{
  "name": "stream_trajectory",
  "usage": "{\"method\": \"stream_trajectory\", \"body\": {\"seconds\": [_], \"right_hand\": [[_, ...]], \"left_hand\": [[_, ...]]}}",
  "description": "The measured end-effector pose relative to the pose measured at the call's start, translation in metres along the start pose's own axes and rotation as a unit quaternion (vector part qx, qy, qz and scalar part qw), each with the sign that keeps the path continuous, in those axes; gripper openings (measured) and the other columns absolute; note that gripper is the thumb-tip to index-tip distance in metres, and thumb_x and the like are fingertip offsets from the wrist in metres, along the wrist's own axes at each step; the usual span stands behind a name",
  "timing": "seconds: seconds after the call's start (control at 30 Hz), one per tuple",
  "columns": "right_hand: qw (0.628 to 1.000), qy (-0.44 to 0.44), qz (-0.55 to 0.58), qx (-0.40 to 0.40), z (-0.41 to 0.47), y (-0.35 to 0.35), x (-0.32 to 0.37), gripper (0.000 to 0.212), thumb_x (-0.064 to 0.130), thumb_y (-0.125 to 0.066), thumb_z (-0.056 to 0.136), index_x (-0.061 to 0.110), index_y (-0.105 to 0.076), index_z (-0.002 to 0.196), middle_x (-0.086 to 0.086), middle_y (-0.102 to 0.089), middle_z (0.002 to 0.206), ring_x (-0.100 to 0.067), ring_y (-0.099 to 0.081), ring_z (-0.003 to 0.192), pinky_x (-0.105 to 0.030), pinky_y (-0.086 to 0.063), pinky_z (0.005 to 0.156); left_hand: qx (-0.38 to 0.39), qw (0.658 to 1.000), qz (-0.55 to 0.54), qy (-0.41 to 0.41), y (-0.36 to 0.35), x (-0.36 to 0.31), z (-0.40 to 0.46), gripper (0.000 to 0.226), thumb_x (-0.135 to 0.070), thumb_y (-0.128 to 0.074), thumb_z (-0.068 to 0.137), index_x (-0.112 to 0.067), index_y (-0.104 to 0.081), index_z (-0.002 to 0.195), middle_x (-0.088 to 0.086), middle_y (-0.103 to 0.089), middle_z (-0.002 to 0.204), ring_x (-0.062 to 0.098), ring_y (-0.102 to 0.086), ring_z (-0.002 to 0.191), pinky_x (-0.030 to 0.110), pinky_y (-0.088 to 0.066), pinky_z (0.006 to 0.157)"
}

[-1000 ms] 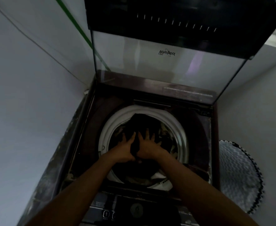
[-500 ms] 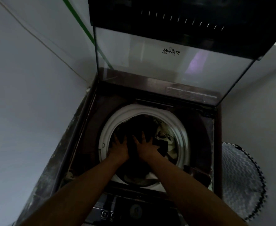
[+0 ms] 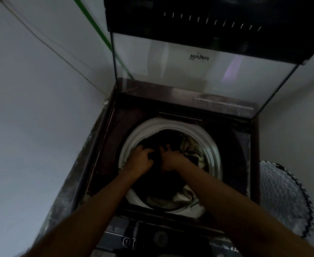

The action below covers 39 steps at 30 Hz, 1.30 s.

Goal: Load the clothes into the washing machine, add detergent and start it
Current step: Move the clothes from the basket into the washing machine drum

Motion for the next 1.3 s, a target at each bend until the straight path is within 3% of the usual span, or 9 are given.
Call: {"method": "stream_trajectory", "body": {"seconds": [0.13,0.3,0.4,0.53,0.63,0.83,1.03,1.2,1.3], "right_hand": [[0.996,0.007,-0.017,-0.083,-0.012,0.017,-0.009,0.072,0.041,-0.057,0.085,0.023,-0.026,0.148,-0.02,-0.031,0.148,-0.042,-0.041,0.129,-0.058,-0.038,0.103],[0.999,0.029,0.018,-0.009,-0.008,-0.019,-0.004,0.087,0.042,-0.051,0.093,0.023,0.007,0.155,-0.021,0.004,0.161,-0.046,-0.007,0.146,-0.062,-0.03,0.109],[0.998,0.067,0.001,-0.002,-0.011,-0.016,-0.001,0.085,0.042,-0.05,0.095,0.025,0.007,0.155,-0.015,0.006,0.162,-0.043,0.003,0.147,-0.062,-0.023,0.113],[0.997,0.044,0.007,-0.067,-0.021,0.012,-0.003,0.068,0.041,-0.051,0.09,0.028,-0.024,0.151,-0.013,-0.029,0.153,-0.04,-0.032,0.137,-0.058,-0.036,0.106],[0.994,0.019,0.018,-0.108,-0.033,0.017,-0.001,0.047,0.034,-0.05,0.09,0.018,-0.049,0.135,-0.016,-0.039,0.139,-0.037,-0.045,0.122,-0.049,-0.043,0.1],[0.997,0.033,0.039,-0.062,-0.036,-0.02,0.0,0.077,0.04,-0.05,0.093,0.018,-0.009,0.154,-0.018,-0.015,0.156,-0.046,-0.015,0.14,-0.053,-0.028,0.113],[0.99,0.051,0.058,-0.117,-0.053,0.001,-0.01,0.048,0.025,-0.048,0.092,0.009,-0.046,0.137,-0.017,-0.047,0.139,-0.04,-0.027,0.133,-0.045,-0.03,0.108],[0.994,0.07,0.048,-0.069,-0.053,-0.031,-0.007,0.065,0.03,-0.047,0.095,0.011,-0.022,0.152,-0.012,-0.034,0.152,-0.037,-0.024,0.138,-0.046,-0.029,0.109],[0.993,0.065,0.082,-0.046,-0.057,-0.023,-0.015,0.059,0.024,-0.046,0.095,0.013,-0.029,0.151,-0.018,-0.037,0.15,-0.036,-0.031,0.138,-0.044,-0.033,0.111]], "left_hand": [[0.003,1.0,-0.02,-0.017,-0.003,-0.013,-0.011,0.039,-0.027,-0.058,0.093,-0.027,-0.06,0.132,0.014,-0.049,0.131,0.03,-0.054,0.116,0.035,-0.047,0.099],[0.123,0.992,0.023,-0.005,-0.031,-0.01,-0.013,0.052,-0.038,-0.056,0.094,-0.039,-0.042,0.144,0.013,-0.041,0.142,0.031,-0.054,0.118,0.033,-0.046,0.1],[0.153,0.986,0.07,0.005,-0.033,-0.003,-0.011,0.053,-0.048,-0.051,0.095,-0.046,-0.035,0.146,0.011,-0.038,0.147,0.034,-0.048,0.125,0.037,-0.043,0.103],[0.042,0.984,0.172,-0.021,-0.007,-0.015,-0.018,0.049,-0.041,-0.051,0.093,-0.042,-0.043,0.142,0.008,-0.044,0.141,0.034,-0.044,0.123,0.043,-0.043,0.098],[0.031,0.995,0.084,-0.032,-0.013,-0.018,-0.029,0.05,-0.029,-0.055,0.093,-0.032,-0.046,0.142,0.011,-0.046,0.14,0.035,-0.051,0.116,0.037,-0.047,0.093],[0.138,0.989,0.052,-0.014,-0.041,-0.008,-0.023,0.066,-0.038,-0.057,0.093,-0.039,-0.027,0.151,0.011,-0.029,0.155,0.033,-0.045,0.132,0.032,-0.038,0.108],[0.174,0.984,0.025,0.004,-0.049,-0.007,-0.015,0.06,-0.04,-0.053,0.097,-0.04,-0.026,0.15,0.01,-0.019,0.159,0.032,-0.036,0.138,0.03,-0.032,0.111],[0.193,0.981,0.002,0.026,-0.051,-0.009,-0.019,0.064,-0.054,-0.056,0.091,-0.044,-0.028,0.148,0.008,-0.02,0.156,0.033,-0.037,0.136,0.037,-0.034,0.113],[0.168,0.986,0.022,0.002,-0.047,-0.016,-0.024,0.061,-0.049,-0.056,0.092,-0.042,-0.031,0.148,0.012,-0.027,0.15,0.035,-0.042,0.132,0.039,-0.038,0.111]]}}
Point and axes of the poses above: each hand's wrist, its own z-axis towards the middle knuckle, its own y-axis out of the back of the hand, x = y × z, the point moved 9 cm from there along z, towards the middle knuckle
